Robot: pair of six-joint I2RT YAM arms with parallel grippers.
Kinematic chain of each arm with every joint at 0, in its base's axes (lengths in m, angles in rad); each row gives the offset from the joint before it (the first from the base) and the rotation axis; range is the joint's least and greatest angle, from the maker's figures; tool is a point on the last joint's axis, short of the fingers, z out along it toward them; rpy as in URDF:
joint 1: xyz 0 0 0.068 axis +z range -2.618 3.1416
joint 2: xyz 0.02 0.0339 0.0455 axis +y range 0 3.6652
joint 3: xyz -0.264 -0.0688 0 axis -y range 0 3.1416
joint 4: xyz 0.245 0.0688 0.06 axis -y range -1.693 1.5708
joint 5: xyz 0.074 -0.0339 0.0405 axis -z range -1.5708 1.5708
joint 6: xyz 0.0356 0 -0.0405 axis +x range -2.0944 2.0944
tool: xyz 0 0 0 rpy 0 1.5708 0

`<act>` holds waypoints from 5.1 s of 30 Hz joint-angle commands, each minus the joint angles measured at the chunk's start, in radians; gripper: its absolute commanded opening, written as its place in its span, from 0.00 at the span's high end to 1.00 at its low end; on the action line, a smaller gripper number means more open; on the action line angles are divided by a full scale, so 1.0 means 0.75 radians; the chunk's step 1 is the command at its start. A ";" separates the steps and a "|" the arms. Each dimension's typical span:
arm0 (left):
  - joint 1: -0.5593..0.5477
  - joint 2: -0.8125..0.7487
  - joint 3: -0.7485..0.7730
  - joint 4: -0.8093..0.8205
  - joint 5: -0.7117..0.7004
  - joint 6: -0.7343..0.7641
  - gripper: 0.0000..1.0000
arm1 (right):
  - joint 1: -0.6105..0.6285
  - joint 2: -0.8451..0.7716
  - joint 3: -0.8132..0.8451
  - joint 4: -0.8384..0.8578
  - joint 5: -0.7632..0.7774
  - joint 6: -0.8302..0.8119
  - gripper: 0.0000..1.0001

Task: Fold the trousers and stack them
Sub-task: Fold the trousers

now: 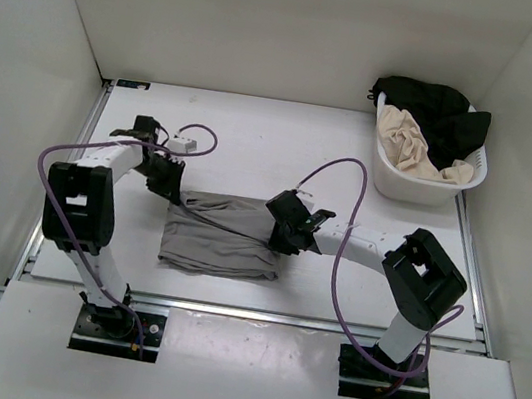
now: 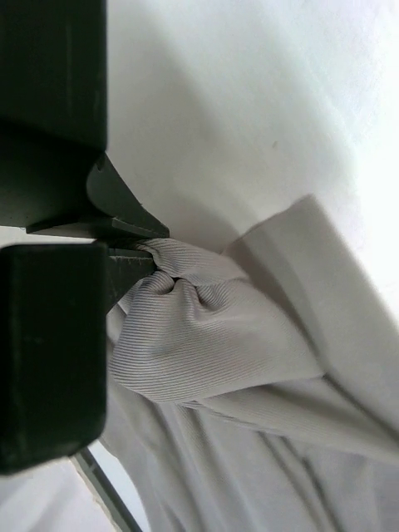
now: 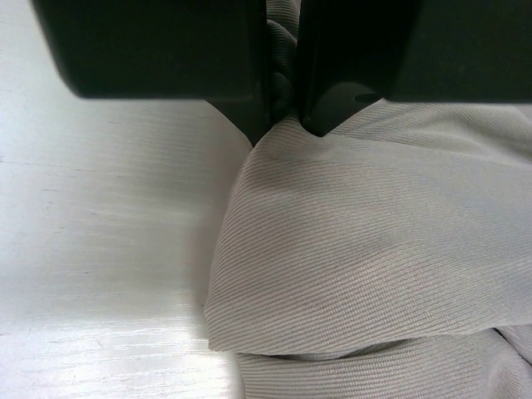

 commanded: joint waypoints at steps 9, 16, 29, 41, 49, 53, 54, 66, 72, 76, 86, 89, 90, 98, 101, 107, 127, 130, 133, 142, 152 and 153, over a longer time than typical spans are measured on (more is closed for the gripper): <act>0.092 -0.067 0.176 0.017 0.067 -0.030 0.32 | 0.087 -0.113 0.202 -0.401 0.336 -0.114 0.28; 0.023 -0.159 0.127 -0.039 0.133 0.356 0.11 | 0.358 -0.175 0.383 -0.537 0.457 -0.159 0.34; -0.004 0.113 0.172 -0.039 0.165 0.359 0.30 | 0.455 0.400 0.714 -0.439 0.279 -0.153 0.33; -0.004 0.191 0.231 0.076 0.061 0.064 0.86 | 0.545 0.308 0.432 -0.353 0.222 -0.028 1.00; -0.004 0.152 0.252 0.054 0.106 0.070 0.60 | 0.578 0.267 0.534 -0.445 0.271 -0.165 0.45; 0.039 0.001 0.252 -0.026 0.149 0.099 0.25 | 0.527 0.145 0.687 -0.543 0.340 -0.247 0.18; 0.039 -0.075 0.252 -0.069 0.149 0.099 0.11 | 0.512 0.118 0.728 -0.555 0.353 -0.265 0.17; 0.043 -0.431 -0.257 -0.358 0.065 0.267 0.08 | -0.107 -0.144 0.359 -0.408 -0.003 -0.281 0.16; 0.013 -0.442 -0.339 -0.266 -0.049 0.252 0.15 | -0.224 -0.011 0.332 -0.175 -0.238 -0.320 0.15; 0.000 -0.384 -0.384 -0.147 -0.098 0.236 0.20 | -0.224 0.046 0.281 -0.136 -0.251 -0.269 0.26; -0.143 -0.280 -0.499 -0.075 -0.045 0.310 0.63 | -0.304 0.118 0.223 -0.015 -0.245 -0.222 0.85; -0.143 -0.280 -0.513 -0.059 -0.045 0.310 0.86 | -0.330 0.157 0.280 -0.015 -0.163 -0.194 0.96; -0.143 -0.280 -0.513 -0.059 -0.045 0.310 0.86 | -0.347 0.157 0.280 -0.033 -0.136 -0.194 0.98; -0.143 -0.280 -0.468 -0.047 -0.102 0.310 0.86 | -0.439 0.175 0.335 -0.052 0.066 -0.024 1.00; -0.143 -0.253 -0.444 -0.047 -0.102 0.310 0.86 | -0.451 0.269 0.490 -0.103 0.062 -0.022 1.00; -0.143 -0.206 -0.350 -0.065 -0.037 0.283 0.46 | -0.451 0.337 0.595 -0.158 0.042 -0.120 0.64; -0.063 0.166 0.342 -0.129 0.176 0.115 0.25 | -0.296 -0.236 -0.045 0.005 -0.240 -0.282 0.35; -0.098 0.217 0.342 -0.071 0.111 0.115 0.32 | -0.283 -0.212 -0.080 0.026 -0.265 -0.257 0.41; -0.098 0.236 0.342 -0.059 0.049 0.087 0.60 | -0.271 -0.212 -0.141 0.014 -0.228 -0.220 0.48; -0.084 0.303 0.373 0.006 -0.057 -0.015 0.86 | -0.271 -0.224 -0.235 0.028 -0.153 -0.157 0.76; -0.083 0.330 0.469 0.006 -0.039 -0.020 0.59 | -0.271 -0.283 -0.209 0.003 -0.155 -0.175 0.44; -0.083 0.313 0.457 -0.010 -0.039 -0.020 0.44 | -0.271 -0.297 -0.188 -0.049 -0.134 -0.195 0.37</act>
